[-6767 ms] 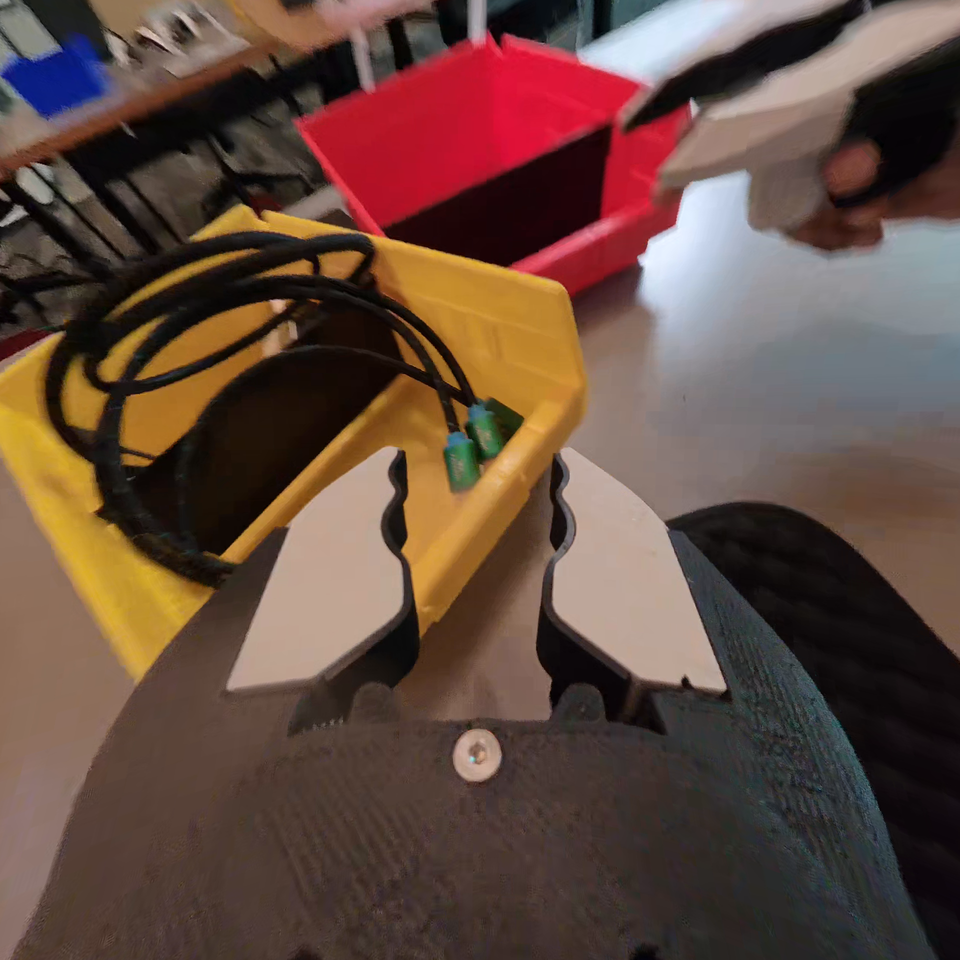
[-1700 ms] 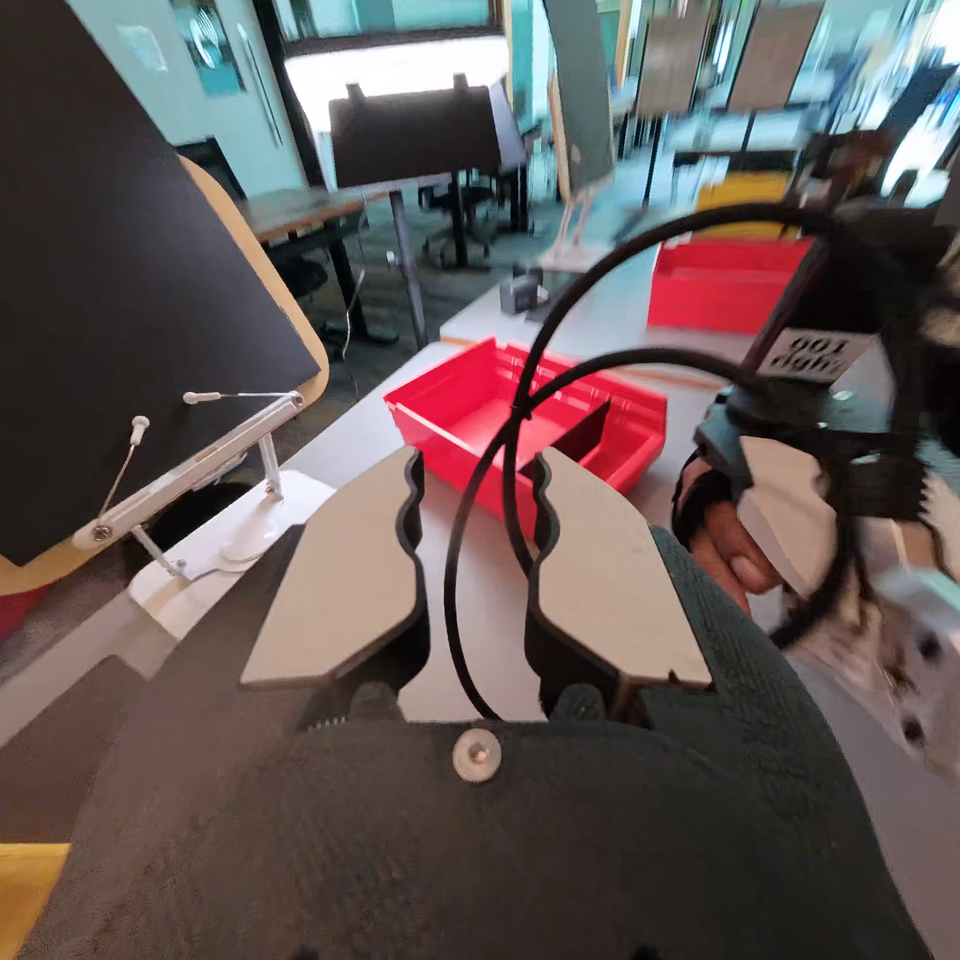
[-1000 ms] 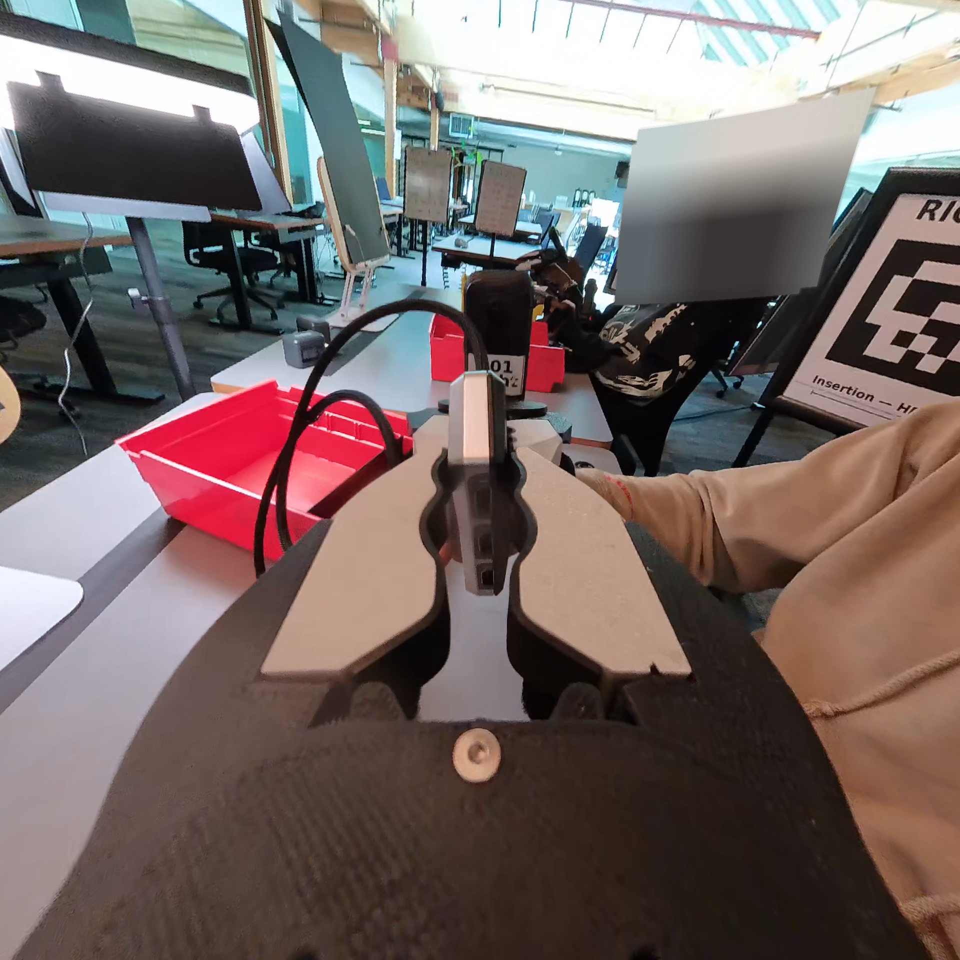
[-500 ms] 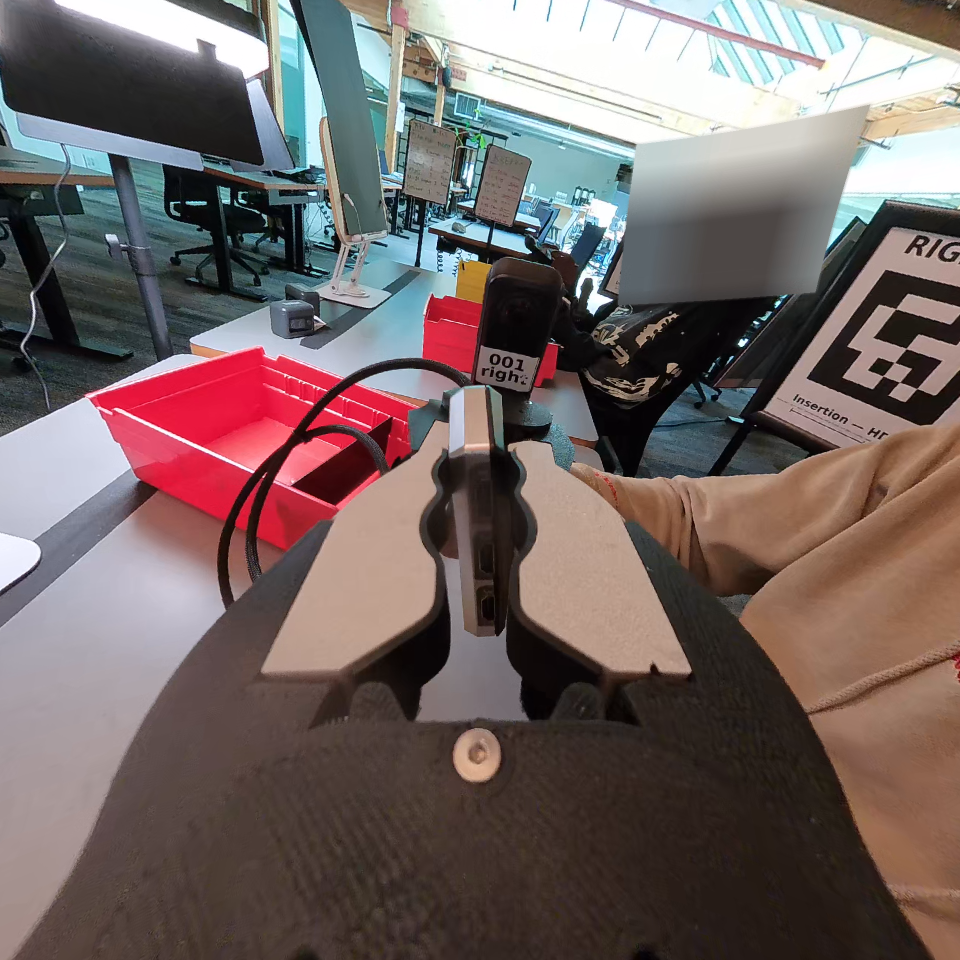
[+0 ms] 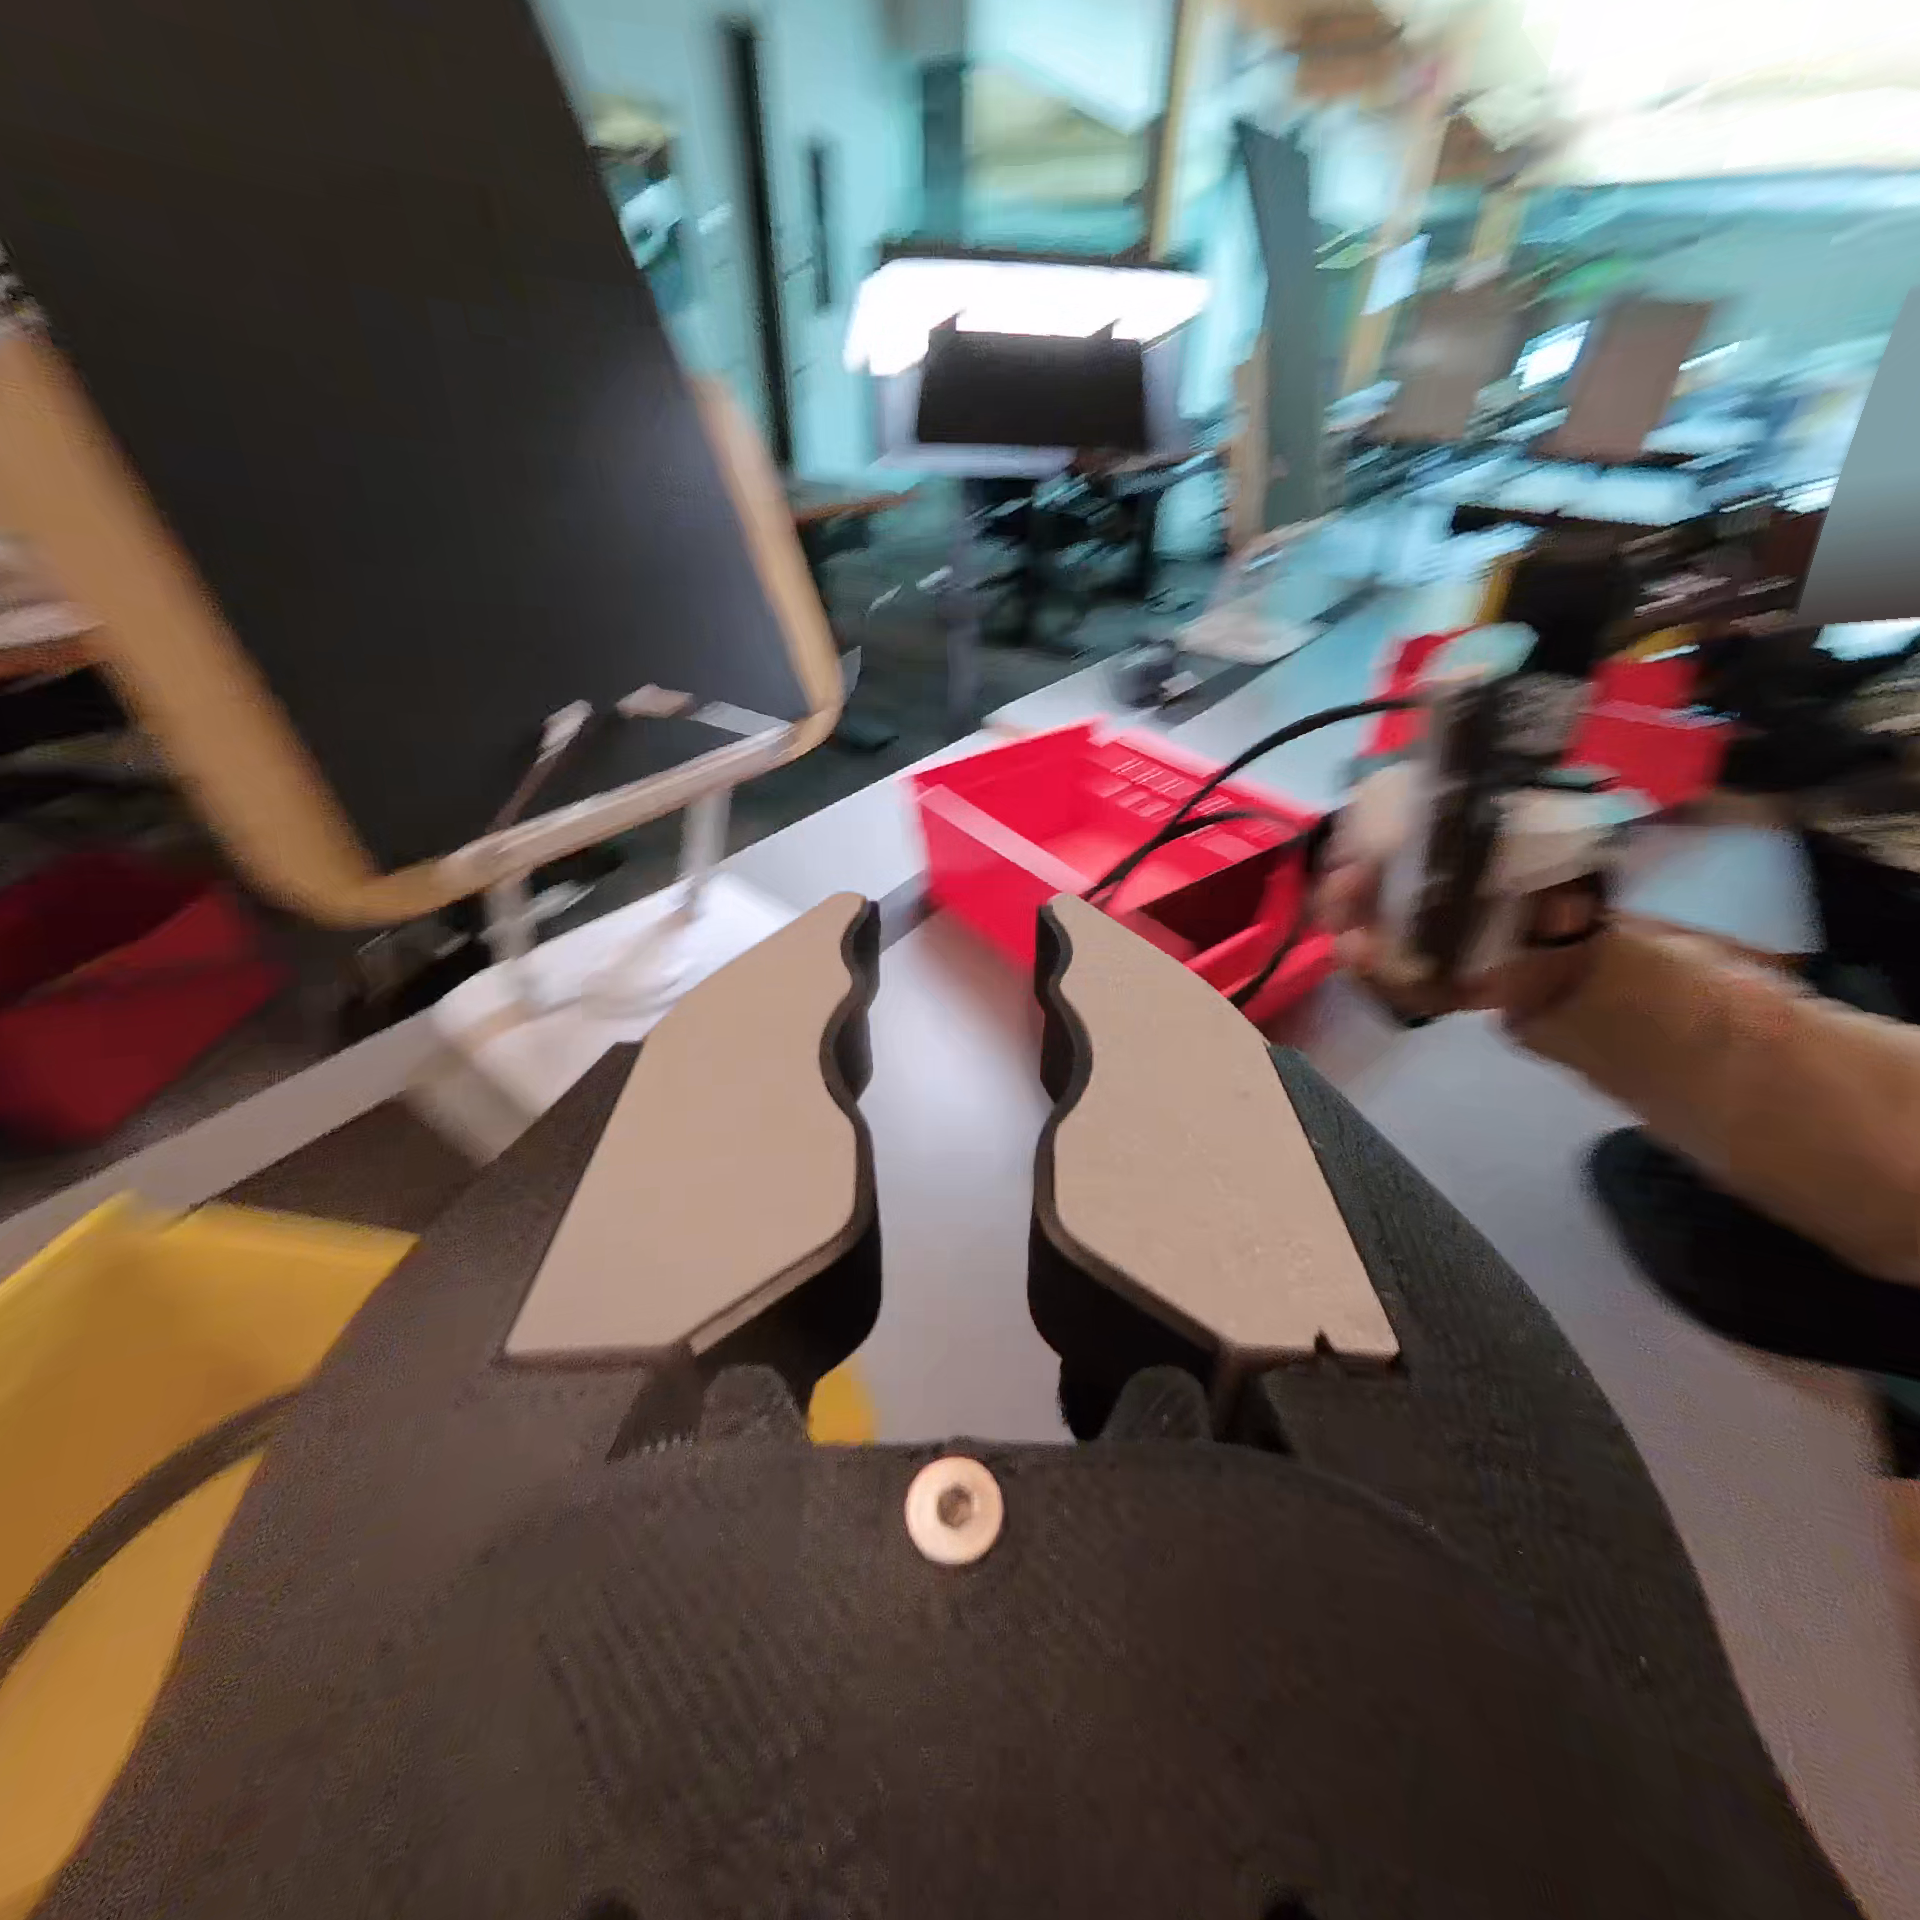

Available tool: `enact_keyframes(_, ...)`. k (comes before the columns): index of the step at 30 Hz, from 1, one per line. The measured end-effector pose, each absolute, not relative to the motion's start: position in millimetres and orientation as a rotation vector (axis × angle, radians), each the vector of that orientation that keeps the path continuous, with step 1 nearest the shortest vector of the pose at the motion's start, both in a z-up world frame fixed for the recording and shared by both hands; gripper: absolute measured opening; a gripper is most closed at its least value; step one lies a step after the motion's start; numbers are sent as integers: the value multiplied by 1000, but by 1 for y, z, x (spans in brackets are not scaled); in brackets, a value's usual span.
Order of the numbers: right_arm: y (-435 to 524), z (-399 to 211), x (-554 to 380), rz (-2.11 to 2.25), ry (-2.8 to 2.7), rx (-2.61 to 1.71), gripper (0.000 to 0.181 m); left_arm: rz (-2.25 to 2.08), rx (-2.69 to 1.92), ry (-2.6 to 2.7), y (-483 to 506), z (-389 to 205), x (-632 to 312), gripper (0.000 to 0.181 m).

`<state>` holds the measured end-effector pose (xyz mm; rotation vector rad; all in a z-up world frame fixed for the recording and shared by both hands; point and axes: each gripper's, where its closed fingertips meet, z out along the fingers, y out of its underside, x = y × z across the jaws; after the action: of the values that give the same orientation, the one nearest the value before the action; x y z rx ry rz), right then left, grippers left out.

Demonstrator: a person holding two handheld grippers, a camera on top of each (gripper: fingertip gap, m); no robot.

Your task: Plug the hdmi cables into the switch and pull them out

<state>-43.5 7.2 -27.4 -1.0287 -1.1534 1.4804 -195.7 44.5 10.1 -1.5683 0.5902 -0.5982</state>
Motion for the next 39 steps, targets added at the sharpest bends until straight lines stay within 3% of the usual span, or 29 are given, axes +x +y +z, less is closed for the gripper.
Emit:
enact_keyframes(6,20,-33,-41,1499,-1105,-1069,23,-158,-1908,433,90,-64,-283,29)
enact_keyframes(14,26,-46,-45,1482,-1121,-1115,24,113,-2232,318,121,-160,-336,29)
enact_keyframes(23,40,-56,-44,1481,-1115,-1168,24,583,-2317,614,153,-156,-395,35)
enact_keyframes(31,44,-66,-43,1476,-1141,-1197,24,280,-2512,979,153,-180,-401,19)
enact_keyframes(39,50,-70,-42,1483,-1133,-1214,24,272,-2511,1040,145,-166,-405,7)
